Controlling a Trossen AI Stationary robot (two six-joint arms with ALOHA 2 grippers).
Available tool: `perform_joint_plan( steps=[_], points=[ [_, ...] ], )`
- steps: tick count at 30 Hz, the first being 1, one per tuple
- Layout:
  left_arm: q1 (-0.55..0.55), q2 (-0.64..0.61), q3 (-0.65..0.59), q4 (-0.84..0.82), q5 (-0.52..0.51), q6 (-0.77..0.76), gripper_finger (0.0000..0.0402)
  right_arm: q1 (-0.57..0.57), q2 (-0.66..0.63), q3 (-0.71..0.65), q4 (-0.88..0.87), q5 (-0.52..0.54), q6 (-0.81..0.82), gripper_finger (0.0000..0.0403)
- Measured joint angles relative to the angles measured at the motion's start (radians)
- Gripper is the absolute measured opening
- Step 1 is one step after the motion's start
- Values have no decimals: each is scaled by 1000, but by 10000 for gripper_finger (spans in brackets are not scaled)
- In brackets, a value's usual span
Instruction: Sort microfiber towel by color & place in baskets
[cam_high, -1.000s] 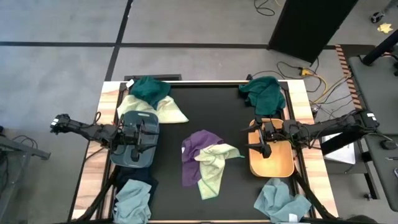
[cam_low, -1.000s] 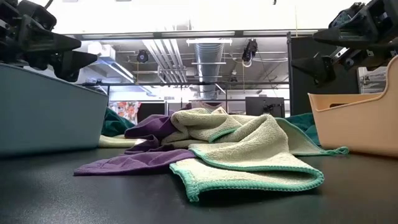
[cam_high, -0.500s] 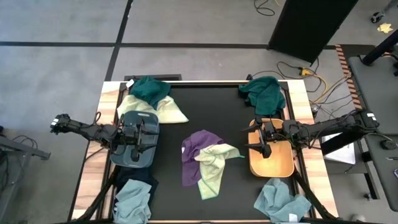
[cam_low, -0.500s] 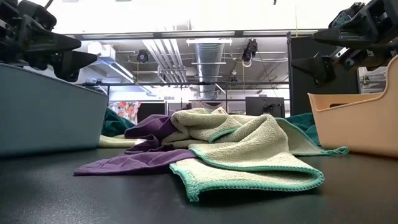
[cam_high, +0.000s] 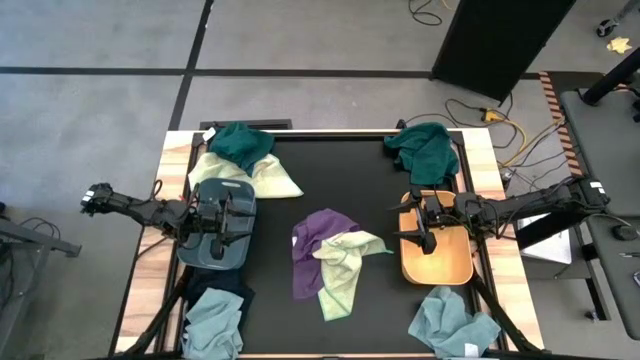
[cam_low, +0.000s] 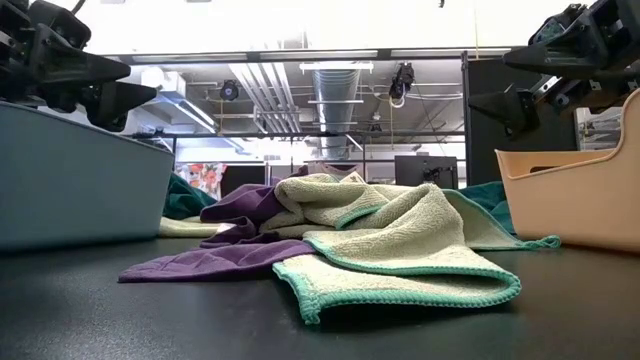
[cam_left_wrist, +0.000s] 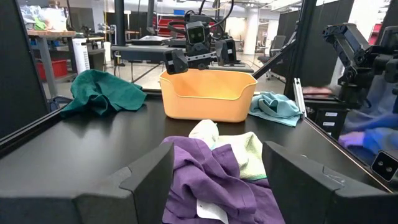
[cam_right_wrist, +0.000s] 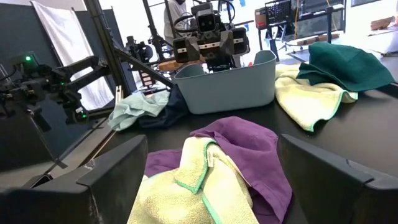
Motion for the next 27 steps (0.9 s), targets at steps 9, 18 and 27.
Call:
perform_joint_plan(
  steps=[9,18,27],
  points=[
    [0,0,0,0,0,0,230,0,0,0,0,0,0,350],
    [0,0,0,0,0,0,230,0,-2,0,-3,0,0,350],
    [0,0,0,0,0,0,230,-2,-136,0,-35,-1,0,350]
  ],
)
